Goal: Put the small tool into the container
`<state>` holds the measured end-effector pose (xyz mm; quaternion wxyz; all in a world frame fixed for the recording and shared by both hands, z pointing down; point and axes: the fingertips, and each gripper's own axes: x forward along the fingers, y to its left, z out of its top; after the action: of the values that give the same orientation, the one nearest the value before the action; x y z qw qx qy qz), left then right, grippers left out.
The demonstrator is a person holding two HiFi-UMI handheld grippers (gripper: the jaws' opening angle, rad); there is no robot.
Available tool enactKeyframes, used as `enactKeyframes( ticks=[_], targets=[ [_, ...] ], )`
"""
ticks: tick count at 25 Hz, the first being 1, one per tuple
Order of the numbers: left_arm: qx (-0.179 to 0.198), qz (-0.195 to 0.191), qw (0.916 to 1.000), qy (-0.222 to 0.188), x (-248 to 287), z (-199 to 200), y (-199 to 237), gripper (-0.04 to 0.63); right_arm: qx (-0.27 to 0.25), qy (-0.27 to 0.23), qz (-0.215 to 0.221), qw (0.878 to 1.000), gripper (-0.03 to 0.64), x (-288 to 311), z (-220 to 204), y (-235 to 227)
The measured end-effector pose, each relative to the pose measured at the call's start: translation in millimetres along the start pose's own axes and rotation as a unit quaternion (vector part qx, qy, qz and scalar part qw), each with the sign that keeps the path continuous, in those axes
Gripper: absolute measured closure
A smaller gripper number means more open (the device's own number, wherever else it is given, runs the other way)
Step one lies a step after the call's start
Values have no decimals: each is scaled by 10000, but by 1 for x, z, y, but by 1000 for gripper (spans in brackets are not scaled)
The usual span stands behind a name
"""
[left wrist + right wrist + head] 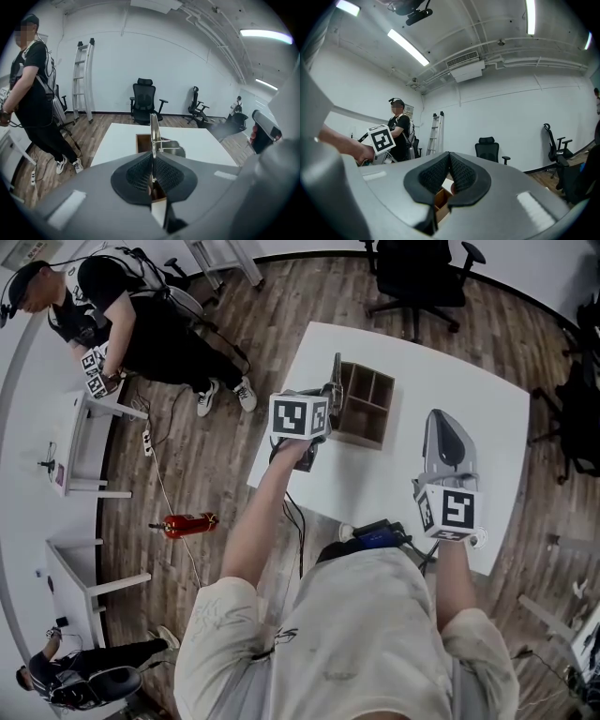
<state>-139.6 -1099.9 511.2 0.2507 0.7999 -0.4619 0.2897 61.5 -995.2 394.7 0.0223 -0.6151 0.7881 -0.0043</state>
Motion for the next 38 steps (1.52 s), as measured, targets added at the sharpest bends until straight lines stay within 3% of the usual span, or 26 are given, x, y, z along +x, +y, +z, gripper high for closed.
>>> enactKeyframes(
  ticks=[9,24,38],
  targets=[
    [184,-37,9986,503,16,-6,0,574,-1,9,-26,10000,611,-6,1,-4],
    [210,-20,9920,1243,52,-24,14,573,-28,87,-94,9999,611,-1,-10,-12],
    [141,-28,9842,1763,53,-46,16,572,-3,105,-95,9999,611,-17,-8,-2]
  ],
)
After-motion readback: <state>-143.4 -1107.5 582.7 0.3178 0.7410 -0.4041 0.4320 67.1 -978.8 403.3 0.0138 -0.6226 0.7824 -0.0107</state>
